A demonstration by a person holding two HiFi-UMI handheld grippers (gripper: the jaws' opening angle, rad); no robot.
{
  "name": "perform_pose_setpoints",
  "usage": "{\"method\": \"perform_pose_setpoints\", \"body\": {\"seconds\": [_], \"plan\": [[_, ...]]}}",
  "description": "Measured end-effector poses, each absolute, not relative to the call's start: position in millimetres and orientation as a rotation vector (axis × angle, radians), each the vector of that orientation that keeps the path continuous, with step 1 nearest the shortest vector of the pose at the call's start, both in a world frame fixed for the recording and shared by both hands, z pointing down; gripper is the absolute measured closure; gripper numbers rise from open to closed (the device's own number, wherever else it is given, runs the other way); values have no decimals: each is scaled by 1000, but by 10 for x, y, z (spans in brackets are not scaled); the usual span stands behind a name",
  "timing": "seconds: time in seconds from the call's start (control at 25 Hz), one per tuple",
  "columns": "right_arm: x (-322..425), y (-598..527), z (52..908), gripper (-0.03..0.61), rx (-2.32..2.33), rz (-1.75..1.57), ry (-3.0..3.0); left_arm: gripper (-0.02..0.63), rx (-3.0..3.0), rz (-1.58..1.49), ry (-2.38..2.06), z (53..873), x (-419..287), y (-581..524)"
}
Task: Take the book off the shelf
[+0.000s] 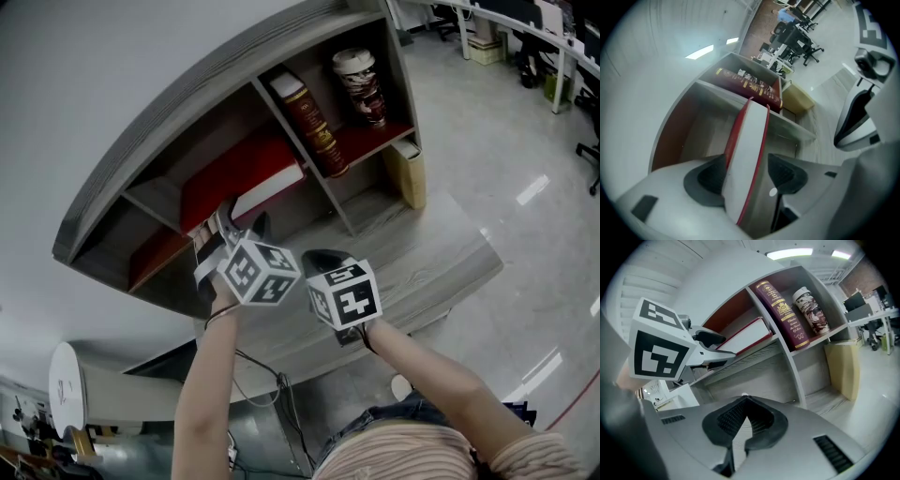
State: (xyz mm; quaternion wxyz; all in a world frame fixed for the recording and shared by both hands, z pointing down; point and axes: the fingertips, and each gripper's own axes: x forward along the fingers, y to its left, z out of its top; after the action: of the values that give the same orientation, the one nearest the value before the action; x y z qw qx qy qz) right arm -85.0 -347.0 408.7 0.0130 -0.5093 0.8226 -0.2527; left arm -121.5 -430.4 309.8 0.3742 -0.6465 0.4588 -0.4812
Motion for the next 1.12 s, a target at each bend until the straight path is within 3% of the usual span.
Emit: {"method": "perform_pose_setpoints", "body": {"seconds": [1.12], "plan": [[-877,-3735,4206,571,-1611,-834,2582,339,-1411,-1322,1091,3139,-1109,-4718]]}}
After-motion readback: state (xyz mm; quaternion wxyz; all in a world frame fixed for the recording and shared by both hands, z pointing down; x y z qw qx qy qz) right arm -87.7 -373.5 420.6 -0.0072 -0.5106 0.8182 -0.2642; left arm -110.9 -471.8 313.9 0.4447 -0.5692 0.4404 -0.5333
